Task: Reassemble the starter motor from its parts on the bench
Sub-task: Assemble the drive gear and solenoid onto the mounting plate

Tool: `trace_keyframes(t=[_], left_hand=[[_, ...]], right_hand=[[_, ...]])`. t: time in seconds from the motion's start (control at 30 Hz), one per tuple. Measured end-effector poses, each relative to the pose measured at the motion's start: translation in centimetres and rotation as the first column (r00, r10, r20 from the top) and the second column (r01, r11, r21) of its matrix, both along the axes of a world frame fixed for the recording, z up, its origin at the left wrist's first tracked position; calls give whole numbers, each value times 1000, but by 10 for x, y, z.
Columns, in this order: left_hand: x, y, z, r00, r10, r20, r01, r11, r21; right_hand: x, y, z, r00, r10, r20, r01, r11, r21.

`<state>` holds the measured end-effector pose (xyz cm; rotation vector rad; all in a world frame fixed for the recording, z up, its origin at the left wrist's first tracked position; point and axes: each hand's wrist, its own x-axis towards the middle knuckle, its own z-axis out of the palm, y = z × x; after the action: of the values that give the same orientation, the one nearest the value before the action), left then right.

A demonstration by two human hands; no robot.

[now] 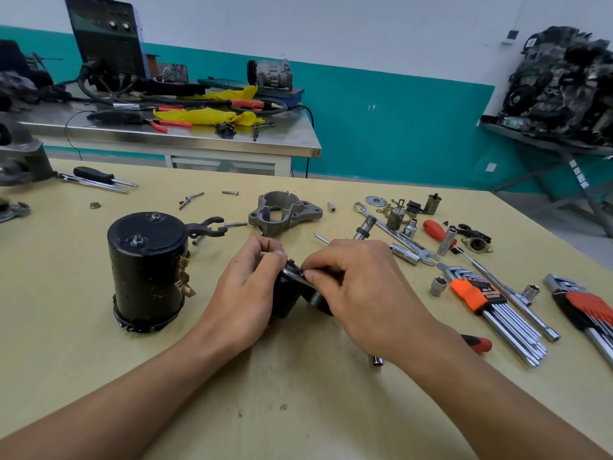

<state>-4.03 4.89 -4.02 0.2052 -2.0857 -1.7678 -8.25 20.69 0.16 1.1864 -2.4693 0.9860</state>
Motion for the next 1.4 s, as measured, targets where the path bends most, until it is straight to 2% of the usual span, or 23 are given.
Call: trace_keyframes(t=[0.33, 0.5, 0.77, 1.07, 1.4], left_hand=[[1, 1, -2, 999, -27, -46, 27, 1000, -11], [1, 1, -4, 998, -35, -53, 33, 999, -34], [1, 0, -4, 998, -38, -49, 37, 999, -30], [4, 1, -5, 996, -35, -87, 28, 996, -79], [5, 1, -6, 994, -37, -103, 25, 993, -115]], right_hand=[[4, -6, 5, 983, -93, 157, 99, 995, -25], [5, -5, 6, 972, -126, 199, 121, 992, 39], [7, 1, 0, 982, -53, 182, 60, 998, -35], [0, 0, 0, 932, -90, 352, 96, 995, 0], [9, -4, -1, 971, -113, 210, 80, 984, 159]])
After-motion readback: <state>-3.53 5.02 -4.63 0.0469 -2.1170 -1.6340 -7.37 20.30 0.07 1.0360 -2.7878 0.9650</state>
